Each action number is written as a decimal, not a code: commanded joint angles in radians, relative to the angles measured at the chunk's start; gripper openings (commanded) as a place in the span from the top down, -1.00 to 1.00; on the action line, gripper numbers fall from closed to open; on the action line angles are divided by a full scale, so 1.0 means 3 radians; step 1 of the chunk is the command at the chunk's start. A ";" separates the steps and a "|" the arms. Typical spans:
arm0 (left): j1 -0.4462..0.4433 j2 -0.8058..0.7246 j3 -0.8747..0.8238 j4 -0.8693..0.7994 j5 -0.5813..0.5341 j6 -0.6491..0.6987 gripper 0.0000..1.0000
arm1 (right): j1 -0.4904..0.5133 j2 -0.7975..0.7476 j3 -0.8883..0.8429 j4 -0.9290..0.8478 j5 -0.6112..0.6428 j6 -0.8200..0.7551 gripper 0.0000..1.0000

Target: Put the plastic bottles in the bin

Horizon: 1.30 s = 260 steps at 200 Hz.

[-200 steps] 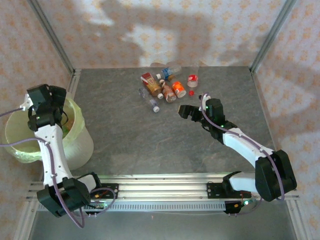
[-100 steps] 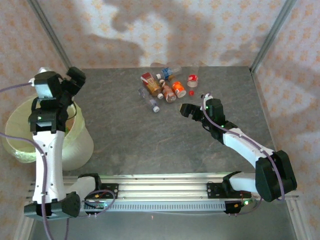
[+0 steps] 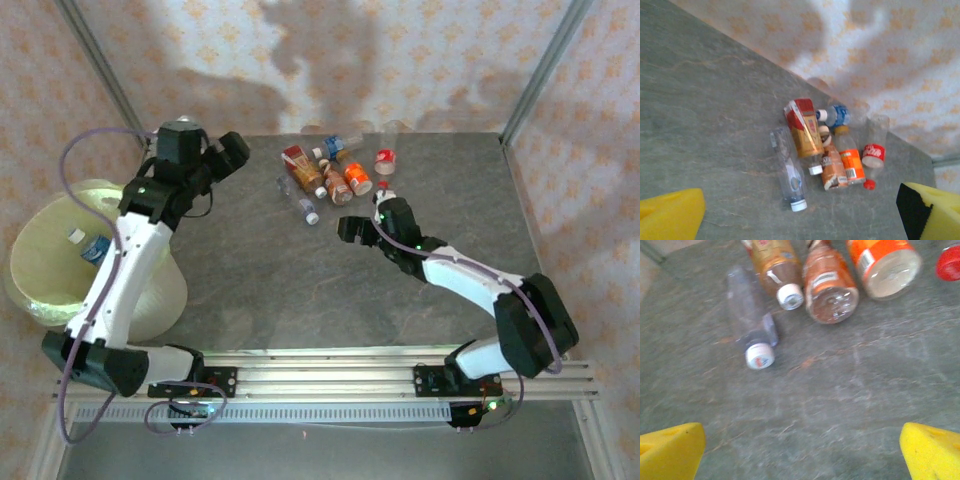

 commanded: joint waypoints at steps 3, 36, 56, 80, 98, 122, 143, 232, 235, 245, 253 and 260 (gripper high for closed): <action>-0.0163 0.0119 0.0195 -0.0020 -0.0032 0.0121 -0.99 | -0.0111 0.0224 0.0434 -0.0501 0.0467 -0.0037 -0.99; -0.0194 0.0268 0.0148 0.0053 -0.0022 0.0089 -0.99 | -0.0446 0.0753 0.1188 -0.1272 0.0259 -0.0508 -1.00; -0.0198 0.0320 0.0141 0.0049 -0.0038 0.0076 -0.99 | -0.0630 0.1157 0.1683 -0.1633 -0.0016 -0.0819 -0.96; -0.0199 0.0311 0.0096 0.0031 -0.0121 0.0089 -0.99 | -0.0706 0.1686 0.2438 -0.2133 -0.0356 -0.1303 -0.86; -0.0199 0.0299 0.0059 -0.0011 -0.0206 0.0113 -1.00 | -0.0712 0.1984 0.2812 -0.2207 -0.0344 -0.1422 -0.68; -0.0198 0.0293 0.0019 -0.0055 -0.0294 0.0129 -1.00 | -0.0710 0.2340 0.3287 -0.2153 -0.0387 -0.1407 -0.45; -0.0198 0.0293 0.0001 -0.0088 -0.0348 0.0135 -1.00 | -0.0713 0.2657 0.3650 -0.2215 -0.0197 -0.1308 -0.37; -0.0197 0.0301 -0.0039 -0.0150 -0.0447 0.0115 -1.00 | -0.0683 0.3699 0.5141 -0.3167 -0.0154 -0.1269 -0.32; -0.0199 0.0307 -0.0037 -0.0150 -0.0449 0.0112 -1.00 | -0.0679 0.3703 0.5140 -0.3169 -0.0149 -0.1272 -0.30; -0.0197 0.0308 -0.0045 -0.0145 -0.0437 0.0114 -1.00 | -0.0678 0.3691 0.5108 -0.3164 -0.0142 -0.1262 -0.26; -0.0196 0.0310 -0.0045 -0.0142 -0.0433 0.0109 -1.00 | -0.0678 0.3645 0.5034 -0.3117 -0.0122 -0.1236 -0.23; -0.0199 0.0313 -0.0045 -0.0140 -0.0423 0.0109 -1.00 | -0.0677 0.3585 0.4931 -0.3037 -0.0124 -0.1229 -0.21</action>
